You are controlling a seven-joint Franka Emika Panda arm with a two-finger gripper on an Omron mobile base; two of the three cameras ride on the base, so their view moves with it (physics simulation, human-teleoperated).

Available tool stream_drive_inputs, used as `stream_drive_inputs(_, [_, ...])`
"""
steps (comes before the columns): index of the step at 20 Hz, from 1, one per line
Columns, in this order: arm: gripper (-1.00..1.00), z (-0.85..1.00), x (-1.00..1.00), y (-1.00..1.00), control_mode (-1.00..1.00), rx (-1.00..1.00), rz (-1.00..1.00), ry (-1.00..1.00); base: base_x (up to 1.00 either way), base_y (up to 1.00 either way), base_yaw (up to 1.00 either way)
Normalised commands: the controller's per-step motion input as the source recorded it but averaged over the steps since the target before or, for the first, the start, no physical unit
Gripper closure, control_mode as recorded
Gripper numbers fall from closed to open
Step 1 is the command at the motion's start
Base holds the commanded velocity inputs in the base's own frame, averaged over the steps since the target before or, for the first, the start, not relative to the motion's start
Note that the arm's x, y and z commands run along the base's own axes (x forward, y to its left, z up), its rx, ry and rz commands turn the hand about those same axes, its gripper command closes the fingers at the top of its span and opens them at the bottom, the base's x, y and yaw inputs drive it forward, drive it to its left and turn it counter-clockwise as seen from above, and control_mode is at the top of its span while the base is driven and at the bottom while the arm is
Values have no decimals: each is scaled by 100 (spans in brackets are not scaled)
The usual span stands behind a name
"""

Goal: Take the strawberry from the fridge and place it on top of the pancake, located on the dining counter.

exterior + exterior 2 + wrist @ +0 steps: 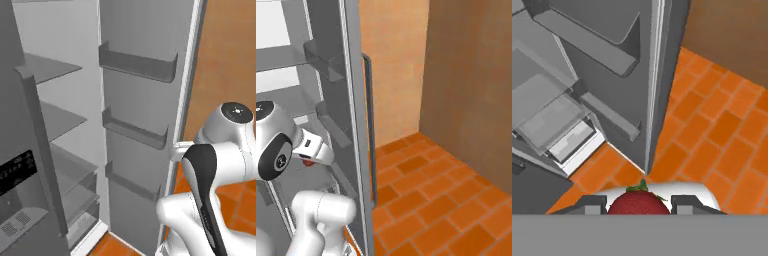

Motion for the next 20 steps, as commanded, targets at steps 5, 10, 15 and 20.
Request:
stream_drive_inputs(5, [100, 0, 0, 0, 100, 0, 0, 0, -30, -1, -90])
stream_drive_inputs(10, [100, 0, 0, 0, 100, 0, 0, 0, -4, -17, -91])
stream_drive_inputs(15, [100, 0, 0, 0, 100, 0, 0, 0, 17, -50, -76])
stream_drive_inputs(20, [100, 0, 0, 0, 100, 0, 0, 0, 76, -38, -47])
